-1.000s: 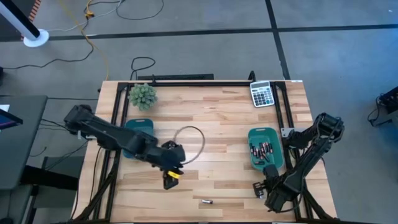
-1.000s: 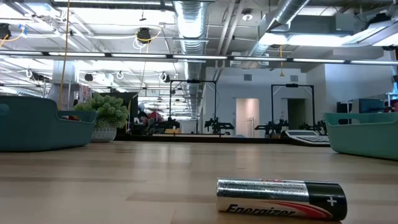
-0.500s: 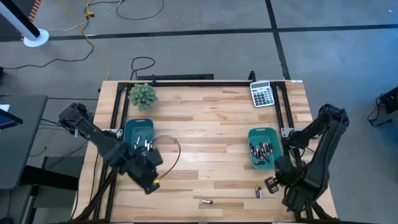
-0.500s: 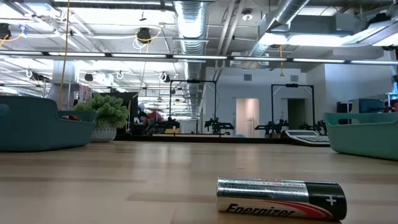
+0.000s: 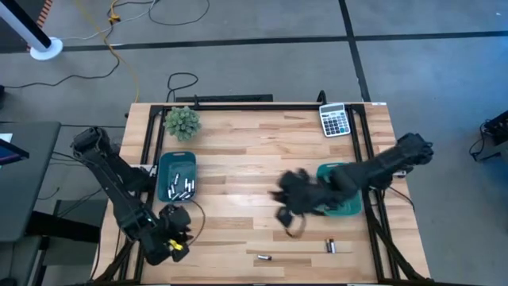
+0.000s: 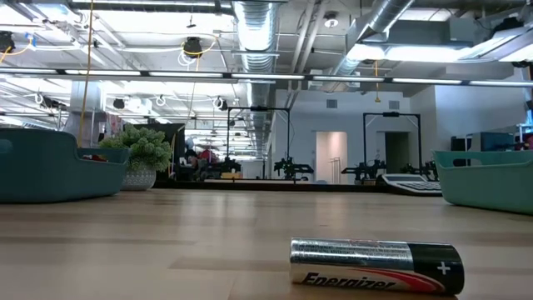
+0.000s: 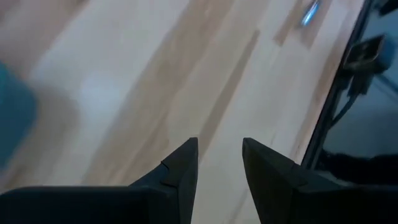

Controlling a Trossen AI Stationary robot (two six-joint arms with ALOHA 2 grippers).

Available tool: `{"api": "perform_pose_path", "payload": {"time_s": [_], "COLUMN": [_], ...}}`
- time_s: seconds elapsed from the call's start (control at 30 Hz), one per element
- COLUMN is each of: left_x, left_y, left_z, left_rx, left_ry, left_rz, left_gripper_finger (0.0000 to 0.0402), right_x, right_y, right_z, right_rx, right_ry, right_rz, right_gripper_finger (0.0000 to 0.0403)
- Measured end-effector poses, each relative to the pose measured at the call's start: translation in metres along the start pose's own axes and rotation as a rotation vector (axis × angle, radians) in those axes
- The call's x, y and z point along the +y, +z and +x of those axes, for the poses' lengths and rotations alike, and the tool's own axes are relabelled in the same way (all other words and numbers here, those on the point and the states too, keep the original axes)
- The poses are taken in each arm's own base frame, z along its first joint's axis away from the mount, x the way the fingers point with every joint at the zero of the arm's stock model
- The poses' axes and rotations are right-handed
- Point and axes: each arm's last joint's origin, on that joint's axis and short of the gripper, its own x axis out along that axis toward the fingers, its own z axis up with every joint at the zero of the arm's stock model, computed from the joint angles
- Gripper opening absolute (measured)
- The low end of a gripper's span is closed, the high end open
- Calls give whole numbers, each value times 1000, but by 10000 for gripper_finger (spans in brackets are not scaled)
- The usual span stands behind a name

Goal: Sort batteries
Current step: Put the silver battery into the blue bin

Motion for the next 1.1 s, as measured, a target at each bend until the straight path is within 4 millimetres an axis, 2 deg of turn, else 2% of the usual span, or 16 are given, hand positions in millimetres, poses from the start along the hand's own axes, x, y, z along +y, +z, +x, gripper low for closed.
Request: {"api": "perform_pose_path", "payload": {"time_s": [0.1,0.33,0.63,0.77,0.9,1.0,1.1], "left_x": [11,60,119,139,151,156,158], "left_y": [0,13,23,28,32,34,34], "left_z": [-13,-48,-72,-83,-93,-96,-98], "left_rx": [-92,-204,-346,-402,-465,-491,-498], "left_ry": [-31,-99,-140,-169,-198,-205,-208], "left_rz": [25,81,177,161,161,164,162], "left_gripper_finger": [123,123,123,123,123,123,123], "right_x": [-1,-14,-6,-13,-21,-26,-29], "right_y": [29,70,116,124,122,114,107], "right_z": [34,124,220,265,307,324,332], "right_rx": [-86,-91,-199,-223,-263,-283,-251], "right_ry": [112,162,234,275,341,379,375], "right_rz": [-60,-154,-407,-402,-396,-364,-344], "right_gripper_finger": [15,15,15,15,15,15,15]}}
